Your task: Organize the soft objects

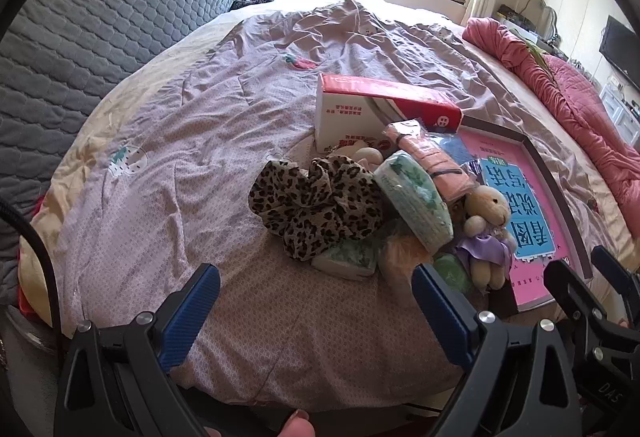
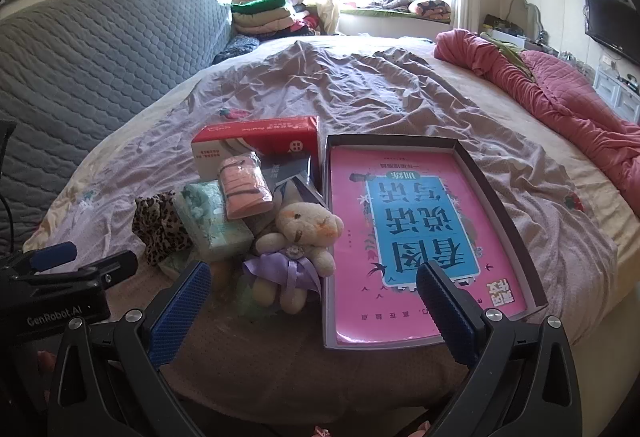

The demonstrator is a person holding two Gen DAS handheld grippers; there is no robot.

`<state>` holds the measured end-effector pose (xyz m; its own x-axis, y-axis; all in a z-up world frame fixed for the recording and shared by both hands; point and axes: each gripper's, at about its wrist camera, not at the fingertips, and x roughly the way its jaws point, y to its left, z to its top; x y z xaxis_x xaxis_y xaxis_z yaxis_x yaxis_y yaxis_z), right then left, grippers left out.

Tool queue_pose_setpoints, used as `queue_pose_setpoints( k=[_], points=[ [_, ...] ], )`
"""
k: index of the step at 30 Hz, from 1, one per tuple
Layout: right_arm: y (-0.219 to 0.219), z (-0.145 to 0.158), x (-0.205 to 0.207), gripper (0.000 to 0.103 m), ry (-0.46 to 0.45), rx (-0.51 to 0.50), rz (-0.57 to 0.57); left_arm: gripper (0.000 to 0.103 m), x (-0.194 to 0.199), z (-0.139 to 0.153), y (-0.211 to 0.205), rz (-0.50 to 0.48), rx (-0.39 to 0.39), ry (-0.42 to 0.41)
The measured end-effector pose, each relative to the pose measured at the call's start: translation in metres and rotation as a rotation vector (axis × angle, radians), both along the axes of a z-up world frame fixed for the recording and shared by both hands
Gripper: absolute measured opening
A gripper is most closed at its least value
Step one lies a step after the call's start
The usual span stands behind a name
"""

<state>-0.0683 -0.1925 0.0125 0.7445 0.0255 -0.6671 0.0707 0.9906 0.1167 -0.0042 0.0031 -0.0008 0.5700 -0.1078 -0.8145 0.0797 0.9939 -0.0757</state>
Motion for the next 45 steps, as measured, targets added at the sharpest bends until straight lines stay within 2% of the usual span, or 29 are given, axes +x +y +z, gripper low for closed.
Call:
queue_pose_setpoints(
  k=[7,15,20,25,30,36,38,45],
  points=[
    [-0.005,-0.014,0.012,0.103,0.034,0.004,-0.009,0.097,0.013,-0.013,0.018,0.044,-0.031,0.027],
    [-0.013,-0.025,0.024,0.103,0.05,0.017,-0.01,0.097,0.026,-0.024,0.029,0.047,-0.067,0.045],
    [-0.016,-0.031,0.033,0.103,0.057,0.014,-0.014,0.097,0.047,-0.038,0.038,0.037,-0.147,0.088],
    [-0.018,-0.037,0.041,0.103,0.063,0.011,-0.013,0.096,0.067,-0.049,0.037,0.033,-0.13,0.084],
    [-0.017,-0.043,0.05,0.103,0.074,0.016,0.006,0.094,0.078,-0.055,0.036,0.025,-0.156,0.081],
    [-0.016,-0.048,0.061,0.103,0.082,0.014,0.004,0.075,0.086,-0.057,0.038,0.007,-0.202,0.057],
    [-0.016,-0.049,0.065,0.103,0.083,0.023,0.001,0.062,0.088,-0.057,0.037,-0.007,-0.215,0.057],
    [-0.014,-0.054,0.083,0.1,0.09,0.059,0.013,0.04,0.093,-0.061,0.043,-0.018,-0.287,0.07]
  ],
)
